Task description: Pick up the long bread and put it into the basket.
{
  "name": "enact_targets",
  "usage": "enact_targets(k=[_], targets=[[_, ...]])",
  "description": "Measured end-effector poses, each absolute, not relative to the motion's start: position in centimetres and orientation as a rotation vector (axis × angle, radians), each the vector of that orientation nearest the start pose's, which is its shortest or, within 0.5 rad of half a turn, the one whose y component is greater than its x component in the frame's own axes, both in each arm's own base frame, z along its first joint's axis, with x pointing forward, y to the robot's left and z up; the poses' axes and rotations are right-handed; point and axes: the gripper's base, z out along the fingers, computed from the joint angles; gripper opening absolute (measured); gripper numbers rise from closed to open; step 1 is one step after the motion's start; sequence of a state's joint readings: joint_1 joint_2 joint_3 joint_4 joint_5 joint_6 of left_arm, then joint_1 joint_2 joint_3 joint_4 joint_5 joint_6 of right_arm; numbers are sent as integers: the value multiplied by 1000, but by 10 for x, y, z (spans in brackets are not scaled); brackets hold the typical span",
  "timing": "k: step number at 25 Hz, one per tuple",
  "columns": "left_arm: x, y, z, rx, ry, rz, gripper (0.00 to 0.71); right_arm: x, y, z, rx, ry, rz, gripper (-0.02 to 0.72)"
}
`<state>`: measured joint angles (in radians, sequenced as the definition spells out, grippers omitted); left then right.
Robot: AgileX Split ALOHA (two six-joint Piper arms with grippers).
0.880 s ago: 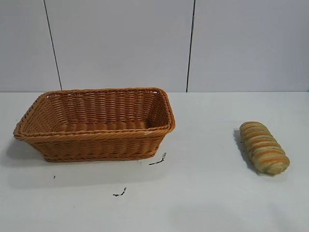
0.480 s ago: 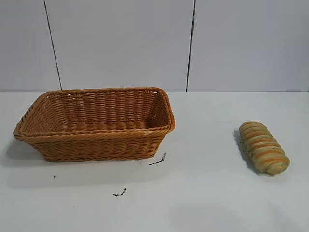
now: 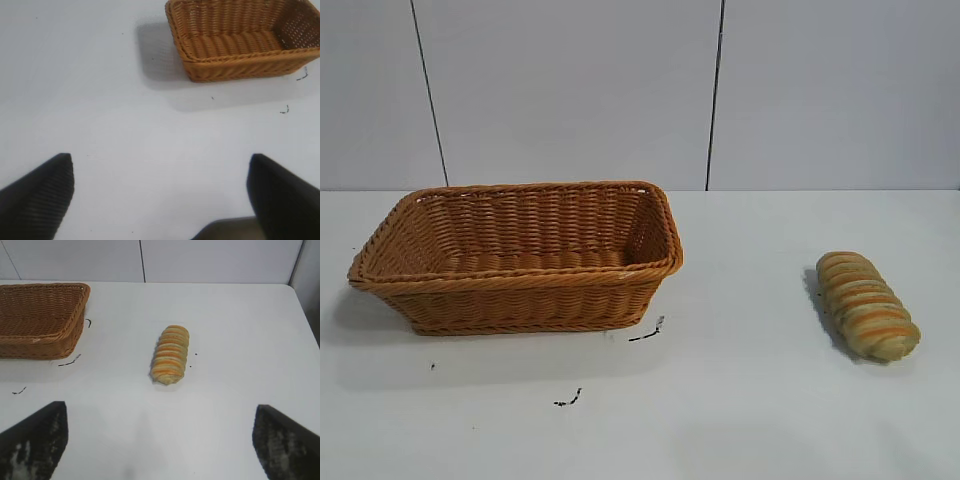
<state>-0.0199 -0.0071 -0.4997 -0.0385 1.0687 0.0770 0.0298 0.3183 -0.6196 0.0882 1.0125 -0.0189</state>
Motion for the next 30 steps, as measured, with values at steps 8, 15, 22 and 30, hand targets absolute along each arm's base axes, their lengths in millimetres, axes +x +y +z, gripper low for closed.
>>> enact_targets(k=[8,15,22,30], targets=[[-6,-3,277,101,2042,-10,692,138,11,318,-30,2527,112,689],[-6,-3,277,101,2042,-10,692,231,12,296,-68,2756,76,689],[-6,-3,277,101,2042,-10,692,308,15,265,-87,2878,68,689],[-6,-3,277,101,2042,-10,692,362,25,231,-144,2905,38,689]])
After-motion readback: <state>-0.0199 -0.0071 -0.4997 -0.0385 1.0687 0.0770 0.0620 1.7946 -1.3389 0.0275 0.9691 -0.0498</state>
